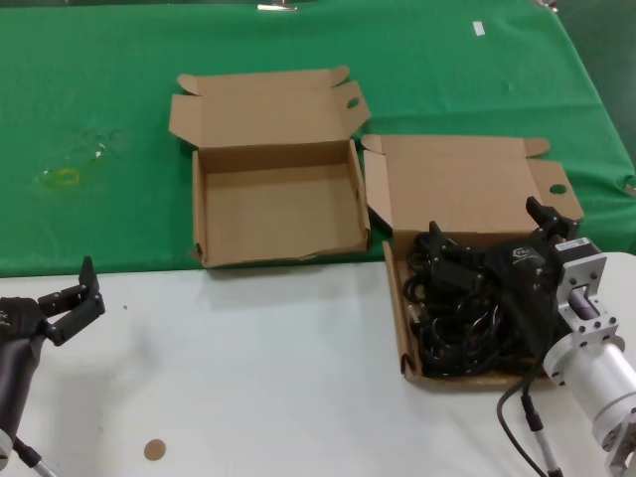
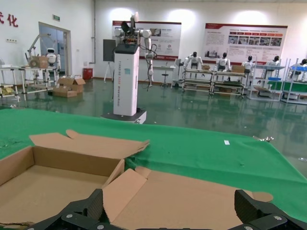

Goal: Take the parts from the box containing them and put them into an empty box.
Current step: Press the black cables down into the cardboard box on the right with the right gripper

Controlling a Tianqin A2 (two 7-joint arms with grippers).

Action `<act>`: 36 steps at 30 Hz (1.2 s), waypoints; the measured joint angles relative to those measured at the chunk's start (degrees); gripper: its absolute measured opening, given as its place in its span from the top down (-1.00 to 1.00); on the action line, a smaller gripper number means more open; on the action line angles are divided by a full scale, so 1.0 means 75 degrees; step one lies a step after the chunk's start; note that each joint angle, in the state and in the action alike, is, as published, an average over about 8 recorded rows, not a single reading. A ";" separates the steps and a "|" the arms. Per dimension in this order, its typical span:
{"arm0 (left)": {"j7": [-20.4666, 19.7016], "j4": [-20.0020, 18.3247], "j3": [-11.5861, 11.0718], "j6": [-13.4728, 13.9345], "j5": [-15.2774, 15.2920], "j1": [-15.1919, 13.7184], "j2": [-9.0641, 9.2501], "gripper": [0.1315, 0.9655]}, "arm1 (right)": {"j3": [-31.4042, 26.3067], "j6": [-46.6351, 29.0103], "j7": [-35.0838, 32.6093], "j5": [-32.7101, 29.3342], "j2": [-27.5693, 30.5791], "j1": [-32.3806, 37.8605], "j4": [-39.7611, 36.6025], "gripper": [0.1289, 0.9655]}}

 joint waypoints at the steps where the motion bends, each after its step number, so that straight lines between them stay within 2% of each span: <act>1: 0.0000 0.0000 0.0000 0.0000 0.0000 0.0000 0.0000 -1.00 | 0.0000 0.0000 0.0000 0.0000 0.0000 0.0000 0.0000 -1.00; 36: 0.0005 0.0000 0.0000 0.0000 0.0000 0.0000 0.0000 -1.00 | 0.0000 0.0000 0.0000 0.0000 0.0000 0.0000 0.0000 -1.00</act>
